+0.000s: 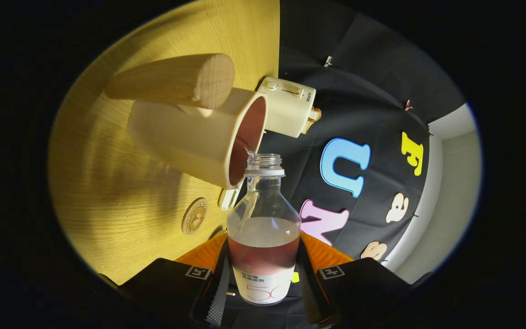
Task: Take the bottle from table, then pour the juice into the cup, finally place the bottle on the coaster
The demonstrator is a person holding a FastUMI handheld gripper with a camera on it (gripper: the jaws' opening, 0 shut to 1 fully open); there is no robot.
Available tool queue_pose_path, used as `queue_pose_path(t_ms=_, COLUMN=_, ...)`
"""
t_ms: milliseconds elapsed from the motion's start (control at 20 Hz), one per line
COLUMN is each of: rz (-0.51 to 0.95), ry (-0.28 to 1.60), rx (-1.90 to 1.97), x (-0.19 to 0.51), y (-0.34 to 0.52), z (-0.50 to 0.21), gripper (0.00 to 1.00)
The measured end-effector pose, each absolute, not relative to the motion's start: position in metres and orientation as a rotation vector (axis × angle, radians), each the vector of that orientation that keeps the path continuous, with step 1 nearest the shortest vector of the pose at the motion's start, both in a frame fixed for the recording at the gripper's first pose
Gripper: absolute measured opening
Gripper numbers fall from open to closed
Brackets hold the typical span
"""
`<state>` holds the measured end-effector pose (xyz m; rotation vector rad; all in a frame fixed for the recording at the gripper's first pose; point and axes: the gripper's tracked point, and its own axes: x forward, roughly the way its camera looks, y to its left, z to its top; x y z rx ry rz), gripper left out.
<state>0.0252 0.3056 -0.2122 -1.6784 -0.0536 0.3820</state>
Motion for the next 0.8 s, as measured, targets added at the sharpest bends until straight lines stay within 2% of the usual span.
queue_pose_path(t_ms=800, rz=0.402, ry=-0.156, rx=-1.762, x=0.029, y=0.312, z=-0.202, gripper=0.70)
